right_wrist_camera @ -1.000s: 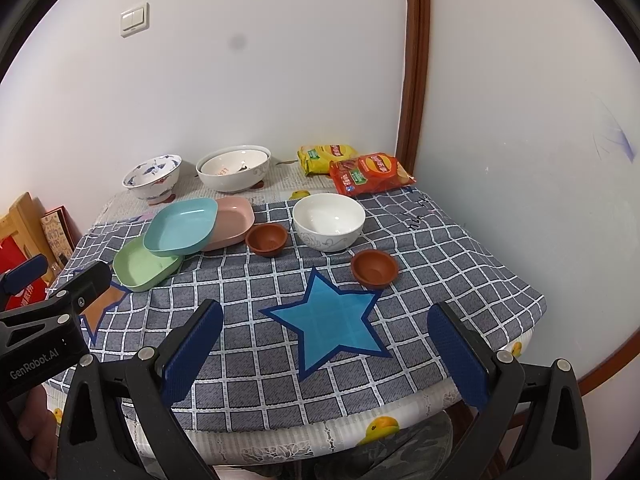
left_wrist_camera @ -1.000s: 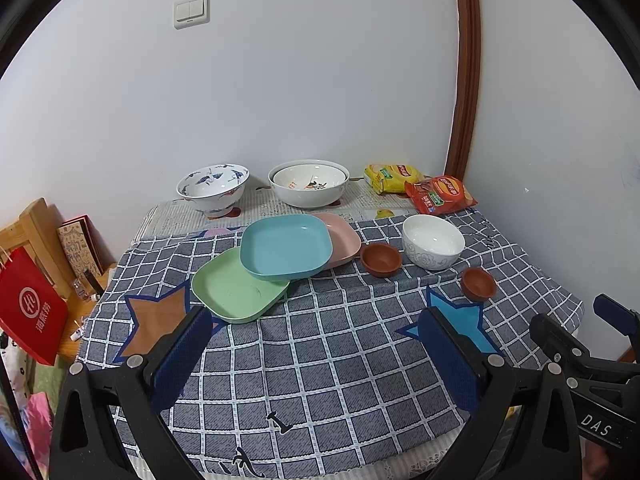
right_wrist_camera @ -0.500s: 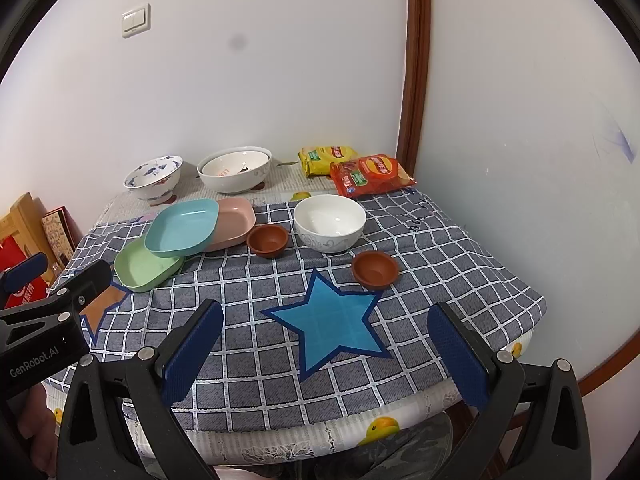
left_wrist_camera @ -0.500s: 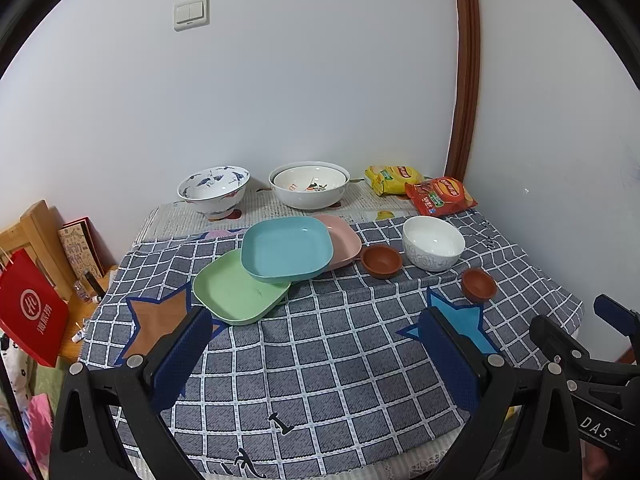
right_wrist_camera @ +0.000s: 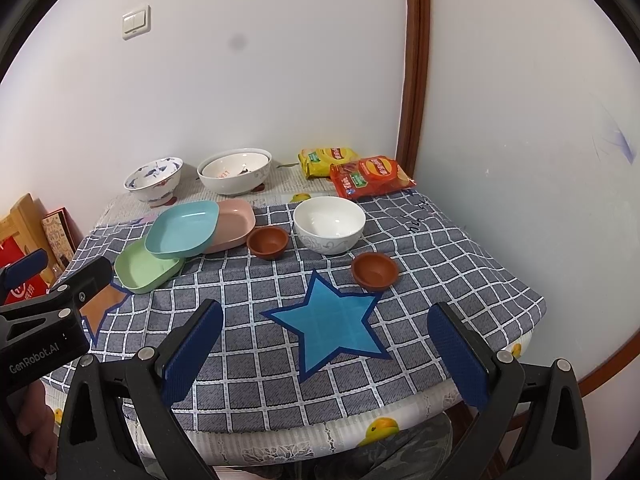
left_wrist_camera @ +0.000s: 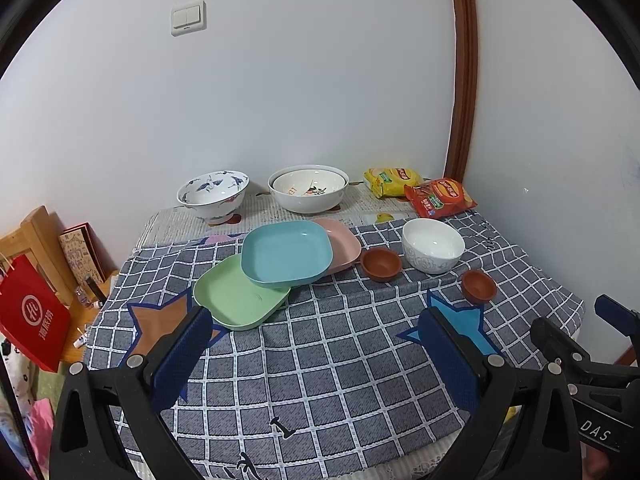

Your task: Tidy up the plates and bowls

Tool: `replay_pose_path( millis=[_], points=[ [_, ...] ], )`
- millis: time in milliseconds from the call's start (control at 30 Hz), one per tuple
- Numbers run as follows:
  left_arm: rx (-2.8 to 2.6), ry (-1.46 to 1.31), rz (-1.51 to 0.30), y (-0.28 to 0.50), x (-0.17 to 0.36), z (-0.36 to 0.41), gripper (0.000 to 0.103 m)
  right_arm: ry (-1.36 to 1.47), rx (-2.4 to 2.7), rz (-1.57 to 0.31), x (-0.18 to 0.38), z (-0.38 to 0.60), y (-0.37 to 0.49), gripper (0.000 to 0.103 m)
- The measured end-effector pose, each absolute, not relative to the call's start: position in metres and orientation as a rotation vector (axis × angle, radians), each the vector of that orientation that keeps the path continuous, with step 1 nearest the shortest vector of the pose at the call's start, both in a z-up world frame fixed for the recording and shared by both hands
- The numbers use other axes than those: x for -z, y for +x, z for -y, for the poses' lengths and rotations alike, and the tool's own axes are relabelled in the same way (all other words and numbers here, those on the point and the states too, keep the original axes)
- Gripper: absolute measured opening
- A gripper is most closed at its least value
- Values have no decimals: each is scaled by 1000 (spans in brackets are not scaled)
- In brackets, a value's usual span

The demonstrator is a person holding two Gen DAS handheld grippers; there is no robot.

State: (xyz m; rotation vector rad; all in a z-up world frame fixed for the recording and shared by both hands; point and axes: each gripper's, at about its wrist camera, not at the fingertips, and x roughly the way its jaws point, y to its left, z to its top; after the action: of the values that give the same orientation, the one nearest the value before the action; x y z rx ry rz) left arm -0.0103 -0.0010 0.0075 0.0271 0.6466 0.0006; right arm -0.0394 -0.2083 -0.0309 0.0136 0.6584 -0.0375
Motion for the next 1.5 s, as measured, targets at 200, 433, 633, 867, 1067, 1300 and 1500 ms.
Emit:
replay_pose_path(
  millis=[200, 433, 633, 867, 1067, 1300, 1500],
  points=[
    [-2, 31, -655, -4, -2, -1, 103, 21, 30, -662, 36, 208, -37, 101],
    [-3, 11, -683, 9, 15, -12, 103, -1, 10, -632, 45, 198, -31, 101],
    [-18, -4, -721, 25, 31, -28, 103, -5, -16, -622, 56, 191, -22, 101],
    [-15, -20, -739, 46, 43, -42, 103, -20, 2, -638, 73, 189, -5, 101],
    [-2, -27, -770, 68, 52, -45, 103, -25, 2, -687, 88, 183, 15, 101],
    [-2, -8, -779, 88, 53, -47, 102, 19, -45, -733, 91, 182, 37, 96],
    [-1, -9, -801, 112, 53, -54, 100, 51, -82, -740, 86, 177, 61, 93]
  ],
)
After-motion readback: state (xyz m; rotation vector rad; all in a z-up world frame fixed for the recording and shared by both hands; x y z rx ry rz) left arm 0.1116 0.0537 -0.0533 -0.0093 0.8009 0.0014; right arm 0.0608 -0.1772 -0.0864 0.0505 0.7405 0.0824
